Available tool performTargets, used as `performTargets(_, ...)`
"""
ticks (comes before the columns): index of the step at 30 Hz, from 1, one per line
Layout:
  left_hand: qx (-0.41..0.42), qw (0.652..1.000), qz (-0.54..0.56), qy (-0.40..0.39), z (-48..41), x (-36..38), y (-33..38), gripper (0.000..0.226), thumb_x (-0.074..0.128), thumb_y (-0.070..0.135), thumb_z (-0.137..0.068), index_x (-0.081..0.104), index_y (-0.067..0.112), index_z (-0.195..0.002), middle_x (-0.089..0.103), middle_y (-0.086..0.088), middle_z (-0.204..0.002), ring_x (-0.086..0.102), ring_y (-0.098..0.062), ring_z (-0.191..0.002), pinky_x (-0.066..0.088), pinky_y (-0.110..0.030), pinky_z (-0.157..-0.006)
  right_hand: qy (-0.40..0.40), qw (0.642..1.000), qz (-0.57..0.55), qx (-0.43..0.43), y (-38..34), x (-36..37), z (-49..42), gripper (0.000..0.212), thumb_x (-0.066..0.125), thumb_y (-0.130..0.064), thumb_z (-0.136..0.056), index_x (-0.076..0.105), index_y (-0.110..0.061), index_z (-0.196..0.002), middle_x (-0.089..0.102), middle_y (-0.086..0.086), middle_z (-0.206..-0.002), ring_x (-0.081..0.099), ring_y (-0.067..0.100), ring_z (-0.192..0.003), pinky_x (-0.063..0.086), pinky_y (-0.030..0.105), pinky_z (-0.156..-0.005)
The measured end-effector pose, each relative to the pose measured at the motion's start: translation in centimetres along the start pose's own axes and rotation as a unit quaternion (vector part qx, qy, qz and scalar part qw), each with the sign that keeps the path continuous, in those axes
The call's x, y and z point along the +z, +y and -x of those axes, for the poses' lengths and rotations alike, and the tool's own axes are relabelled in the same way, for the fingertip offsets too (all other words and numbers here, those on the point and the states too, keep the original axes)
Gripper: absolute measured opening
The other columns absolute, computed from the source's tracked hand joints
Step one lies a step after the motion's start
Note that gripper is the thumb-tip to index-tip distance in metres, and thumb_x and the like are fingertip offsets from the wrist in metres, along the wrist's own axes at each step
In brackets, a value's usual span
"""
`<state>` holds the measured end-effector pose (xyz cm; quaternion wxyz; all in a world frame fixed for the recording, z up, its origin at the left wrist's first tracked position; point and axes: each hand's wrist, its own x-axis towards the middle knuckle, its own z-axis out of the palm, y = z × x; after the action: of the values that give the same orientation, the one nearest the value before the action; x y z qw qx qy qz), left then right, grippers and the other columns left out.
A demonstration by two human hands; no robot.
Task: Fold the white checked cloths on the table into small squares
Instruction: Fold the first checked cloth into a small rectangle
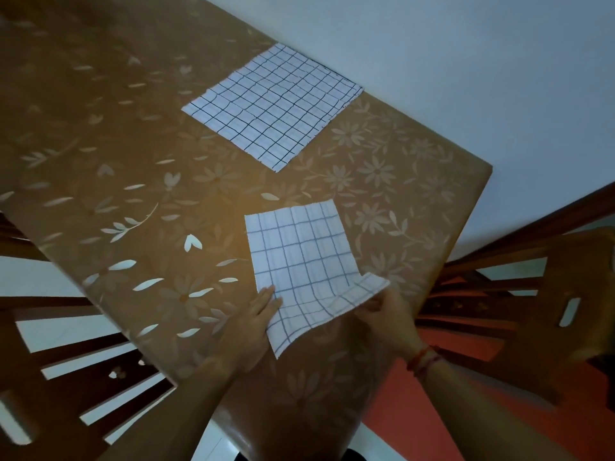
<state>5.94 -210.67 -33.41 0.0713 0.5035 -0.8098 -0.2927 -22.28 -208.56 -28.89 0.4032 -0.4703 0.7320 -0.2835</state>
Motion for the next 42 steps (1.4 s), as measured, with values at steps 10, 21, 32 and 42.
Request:
performTargets(10,0.043,0.998,0.028,0.022,4.3,-0.7,-0.5,0.044,0.047,0.034,-0.089,0.064,0.010,-0.122,0.054,-0.008,-0.136,0.037,-0.015,-0.129,0.010,-0.016,-0.114,-0.085,0.970,0.198,-0.114,3.5,0.1,-0.7,0.028,0.071,-0.028,-0.067,0.076,-0.018,-0.093,0.066,0.007,-0.115,0.062,0.027,-0.103,0.049,0.039,-0.091)
performTargets(21,-0.063,0.996,0.047,0.040,3.7,-3.6,0.9,0.036,0.040,0.017,-0.098,0.057,0.017,-0.129,0.057,0.001,-0.131,0.053,-0.017,-0.120,0.031,-0.017,-0.095,-0.102,0.980,0.168,-0.034,1.1,-0.4,-1.3,0.008,0.068,-0.014,-0.082,0.072,-0.015,-0.088,0.064,-0.006,-0.091,0.057,0.008,-0.088,0.041,0.004,-0.073)
performTargets(32,-0.218,0.961,0.133,0.108,-3.2,-4.9,-0.9,0.022,0.048,0.035,-0.097,0.062,0.019,-0.095,0.063,0.012,-0.083,0.059,-0.008,-0.076,0.042,-0.023,-0.064,-0.065,0.987,0.147,-0.007,-0.6,0.6,-5.1,0.021,0.064,-0.024,-0.091,0.054,-0.025,-0.072,0.062,-0.005,-0.077,0.061,0.010,-0.074,0.043,0.021,-0.063)
performTargets(42,-0.169,0.961,0.177,0.130,-2.1,-5.5,-0.3,0.052,0.071,0.008,-0.079,0.052,0.026,-0.124,0.060,0.014,-0.083,0.059,-0.004,-0.073,0.045,-0.007,-0.064,-0.026,0.983,0.169,0.068,-0.2,1.7,-6.0,0.020,0.062,-0.028,-0.091,0.052,-0.021,-0.074,0.062,0.000,-0.075,0.061,0.015,-0.070,0.053,0.035,-0.067)
